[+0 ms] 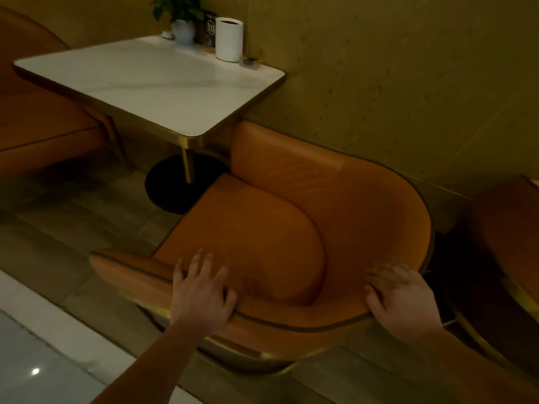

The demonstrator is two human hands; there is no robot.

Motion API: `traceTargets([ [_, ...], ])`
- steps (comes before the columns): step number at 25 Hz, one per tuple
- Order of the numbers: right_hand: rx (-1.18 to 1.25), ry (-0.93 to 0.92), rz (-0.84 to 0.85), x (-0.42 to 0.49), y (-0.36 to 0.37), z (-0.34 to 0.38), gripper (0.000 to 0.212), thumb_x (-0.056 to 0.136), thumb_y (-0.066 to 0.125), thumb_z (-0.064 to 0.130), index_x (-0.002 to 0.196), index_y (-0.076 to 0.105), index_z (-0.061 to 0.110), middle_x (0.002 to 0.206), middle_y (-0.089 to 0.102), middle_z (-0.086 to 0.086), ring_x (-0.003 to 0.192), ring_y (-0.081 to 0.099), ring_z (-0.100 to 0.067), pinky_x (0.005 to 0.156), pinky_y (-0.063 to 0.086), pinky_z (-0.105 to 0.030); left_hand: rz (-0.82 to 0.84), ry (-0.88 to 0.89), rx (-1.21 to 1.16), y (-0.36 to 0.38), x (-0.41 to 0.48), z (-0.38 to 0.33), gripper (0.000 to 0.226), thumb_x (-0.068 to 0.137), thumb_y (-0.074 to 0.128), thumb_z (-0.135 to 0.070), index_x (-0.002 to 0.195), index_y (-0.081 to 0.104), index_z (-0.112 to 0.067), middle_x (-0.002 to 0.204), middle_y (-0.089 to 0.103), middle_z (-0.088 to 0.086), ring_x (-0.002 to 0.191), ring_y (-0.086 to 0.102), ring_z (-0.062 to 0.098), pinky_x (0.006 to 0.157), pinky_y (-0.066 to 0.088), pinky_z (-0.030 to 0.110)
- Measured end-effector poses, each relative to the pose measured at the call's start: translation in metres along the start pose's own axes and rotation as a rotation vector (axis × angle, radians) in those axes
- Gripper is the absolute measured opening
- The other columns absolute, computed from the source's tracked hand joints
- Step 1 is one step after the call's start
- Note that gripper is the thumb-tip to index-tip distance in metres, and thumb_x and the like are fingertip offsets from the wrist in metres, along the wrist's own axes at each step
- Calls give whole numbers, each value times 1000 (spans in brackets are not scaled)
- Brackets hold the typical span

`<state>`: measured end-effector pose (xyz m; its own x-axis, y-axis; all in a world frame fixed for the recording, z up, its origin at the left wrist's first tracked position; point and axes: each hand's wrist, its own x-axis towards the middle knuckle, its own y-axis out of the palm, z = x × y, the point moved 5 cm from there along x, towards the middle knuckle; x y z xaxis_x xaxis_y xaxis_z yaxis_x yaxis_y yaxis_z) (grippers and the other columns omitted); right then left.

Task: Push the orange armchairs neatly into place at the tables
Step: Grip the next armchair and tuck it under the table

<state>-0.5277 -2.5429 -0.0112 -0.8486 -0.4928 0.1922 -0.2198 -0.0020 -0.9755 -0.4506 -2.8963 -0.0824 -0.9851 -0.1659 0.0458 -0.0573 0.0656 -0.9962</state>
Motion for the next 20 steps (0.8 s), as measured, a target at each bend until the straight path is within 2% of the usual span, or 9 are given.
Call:
traceTargets([
  [5,74,-26,-153,18,6,-2,40,89,45,43,97,79,23,106,74,7,110,62,-20,106,35,-42,76,-6,38,-2,38,6,60,86,25,-58,132,55,-35,151,43,12,143,32,35,112,21,66],
  [8,80,-10,-134,26,9,-12,41,90,42,43,97,78,25,107,73,8,113,61,-19,108,31,-40,114,-1,38,-3,51,-2,66,84,16,-60,140,43,-38,158,33,9,146,24,33,115,15,63],
  [11,34,34,-97,41,11,-31,46,90,37,46,98,78,27,108,73,10,114,61,-18,109,34,-44,90,-9,10,-5,64,-17,70,82,12,-61,141,41,-38,158,31,7,147,23,30,116,16,60],
  [20,50,22,-116,86,28,-80,47,91,36,43,100,78,23,108,74,5,112,62,-22,107,38,-49,82,-32,21,7,113,-47,64,85,18,-58,141,42,-38,156,35,6,145,25,29,115,18,59],
])
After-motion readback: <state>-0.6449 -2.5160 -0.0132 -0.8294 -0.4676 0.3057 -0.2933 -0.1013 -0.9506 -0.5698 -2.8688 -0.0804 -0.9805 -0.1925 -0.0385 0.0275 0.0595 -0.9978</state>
